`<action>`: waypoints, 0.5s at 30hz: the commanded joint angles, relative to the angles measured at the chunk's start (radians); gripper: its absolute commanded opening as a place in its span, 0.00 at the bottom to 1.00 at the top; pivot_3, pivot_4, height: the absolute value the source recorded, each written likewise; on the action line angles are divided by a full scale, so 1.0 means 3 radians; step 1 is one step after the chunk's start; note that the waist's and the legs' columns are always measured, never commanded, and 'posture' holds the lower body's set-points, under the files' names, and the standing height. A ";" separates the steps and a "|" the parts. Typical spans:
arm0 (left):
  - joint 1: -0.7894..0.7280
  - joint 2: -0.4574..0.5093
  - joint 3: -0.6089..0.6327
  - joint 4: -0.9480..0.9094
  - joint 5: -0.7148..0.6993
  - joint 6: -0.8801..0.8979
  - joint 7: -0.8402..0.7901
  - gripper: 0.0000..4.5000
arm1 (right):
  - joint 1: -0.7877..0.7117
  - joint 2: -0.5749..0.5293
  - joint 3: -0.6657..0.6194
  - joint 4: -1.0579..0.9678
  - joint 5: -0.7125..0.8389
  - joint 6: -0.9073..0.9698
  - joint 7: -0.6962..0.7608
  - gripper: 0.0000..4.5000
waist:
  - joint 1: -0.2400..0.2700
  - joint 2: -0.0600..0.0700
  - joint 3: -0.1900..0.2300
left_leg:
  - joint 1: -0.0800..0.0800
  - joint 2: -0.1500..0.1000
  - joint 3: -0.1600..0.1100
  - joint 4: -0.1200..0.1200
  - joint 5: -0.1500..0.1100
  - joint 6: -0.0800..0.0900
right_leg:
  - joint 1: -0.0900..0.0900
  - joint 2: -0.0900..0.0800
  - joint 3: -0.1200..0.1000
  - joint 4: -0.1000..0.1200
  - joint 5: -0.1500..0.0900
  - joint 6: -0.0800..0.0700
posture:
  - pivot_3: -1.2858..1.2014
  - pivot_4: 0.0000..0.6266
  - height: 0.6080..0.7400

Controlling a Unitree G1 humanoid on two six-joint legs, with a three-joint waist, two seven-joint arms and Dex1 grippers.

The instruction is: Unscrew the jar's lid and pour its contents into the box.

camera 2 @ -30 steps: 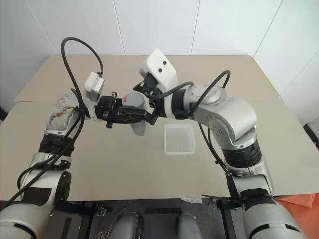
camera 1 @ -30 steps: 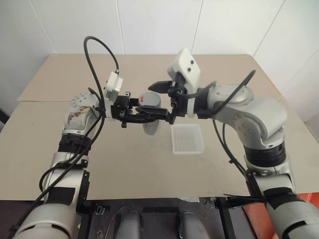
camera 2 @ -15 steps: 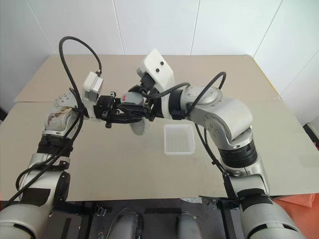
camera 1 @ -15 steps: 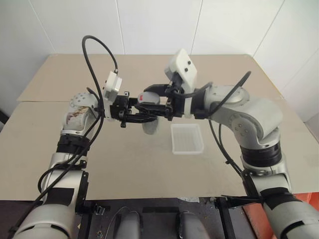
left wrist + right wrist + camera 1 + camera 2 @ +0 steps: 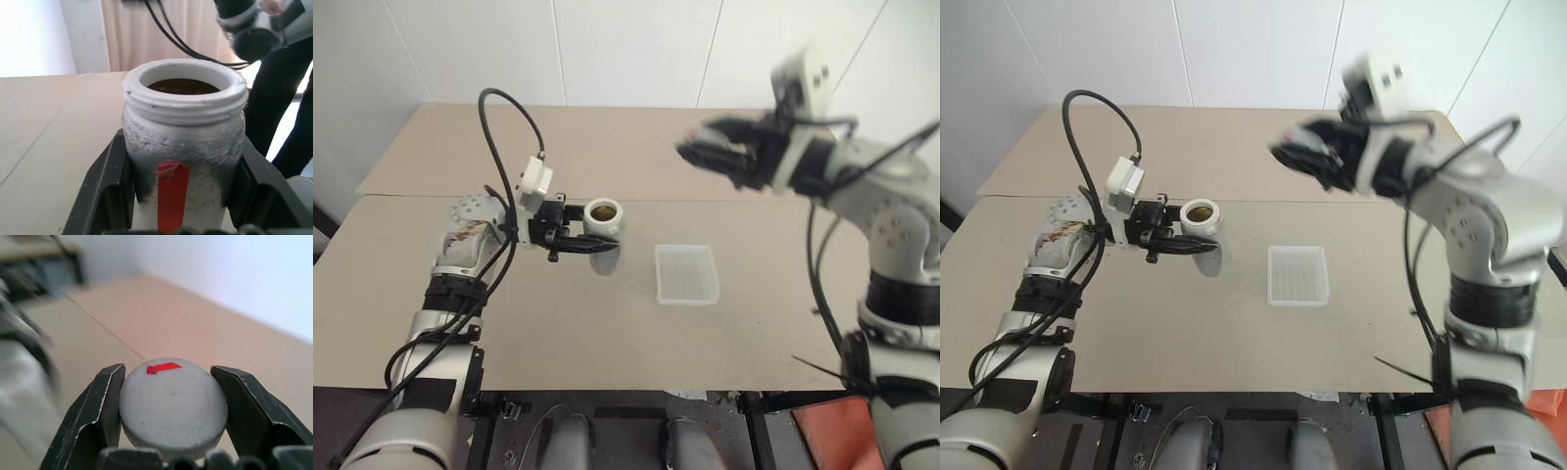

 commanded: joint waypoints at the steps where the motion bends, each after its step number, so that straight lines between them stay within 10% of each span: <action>1: -0.0014 -0.0013 0.0115 -0.0161 -0.0037 -0.0032 0.0187 0.45 | 0.0992 -0.0258 -0.0298 -0.0323 -0.0437 -0.0460 -0.0122 0.61 | 0.0026 -0.0001 0.0000 | 0.0000 0.0001 -0.0001 0.0000 0.0000 0.0000 | 0.0001 0.0001 -0.0001 -0.0001 0.0000 0.0000 | 0.52 0.24 1.00; 9: 0.0051 -0.0146 0.0070 -0.0251 0.0142 -0.0181 0.0619 0.45 | 0.1853 0.0112 -0.0192 -0.0010 -0.0745 -0.0857 -0.0366 0.61 | -0.0069 0.0000 -0.0001 | 0.0024 -0.0001 0.0006 0.0000 0.0000 0.0000 | 0.0014 0.0002 0.0011 -0.0008 -0.0001 0.0002 | 0.52 0.24 1.00; 15: 0.0088 -0.0188 -0.0047 -0.0291 0.0435 -0.0486 0.0884 0.45 | 0.1911 -0.0018 -0.0322 -0.0198 -0.0562 -0.0783 -0.0057 0.99 | -0.0045 0.0000 -0.0001 | 0.0024 0.0001 0.0007 -0.0002 0.0000 0.0000 | 0.0013 0.0005 0.0015 -0.0010 -0.0001 0.0001 | 0.52 0.24 1.00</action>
